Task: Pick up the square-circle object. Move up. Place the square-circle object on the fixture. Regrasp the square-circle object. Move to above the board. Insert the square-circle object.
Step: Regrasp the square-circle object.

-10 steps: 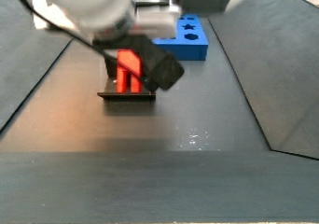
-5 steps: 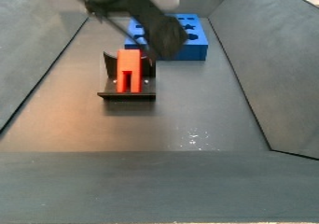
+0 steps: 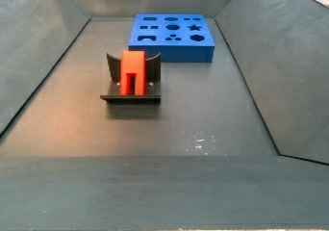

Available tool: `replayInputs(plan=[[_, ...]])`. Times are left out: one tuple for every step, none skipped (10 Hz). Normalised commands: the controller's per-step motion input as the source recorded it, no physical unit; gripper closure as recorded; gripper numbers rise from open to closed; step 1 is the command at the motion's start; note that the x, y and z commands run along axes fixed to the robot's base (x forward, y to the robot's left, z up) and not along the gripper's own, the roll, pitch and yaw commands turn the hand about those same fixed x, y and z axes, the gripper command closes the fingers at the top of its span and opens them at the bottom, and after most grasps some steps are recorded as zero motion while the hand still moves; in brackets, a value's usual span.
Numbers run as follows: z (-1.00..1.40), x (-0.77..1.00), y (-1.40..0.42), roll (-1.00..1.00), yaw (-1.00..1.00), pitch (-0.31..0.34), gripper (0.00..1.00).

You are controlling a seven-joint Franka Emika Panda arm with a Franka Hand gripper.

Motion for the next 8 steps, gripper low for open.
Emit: replayInputs(plan=[[0.03,0.00,-0.03,1.00,0.02,0.032,0.00],[0.02,-0.02,-0.04,1.00,0.02,0.028,0.00],[0.02,-0.03,-0.03,1.00,0.02,0.023,0.00],[0.01,-0.03,-0.03,1.00,0.02,0.019,0.00],[0.00,-0.03,-0.02,1.00,0.02,0.013,0.00],[0.01,-0.03,-0.02,1.00,0.02,0.009,0.00],[0.01,-0.02,-0.02,1.00,0.02,0.004,0.00],[0.00,-0.02,-0.02,1.00,0.02,0.000,0.00]])
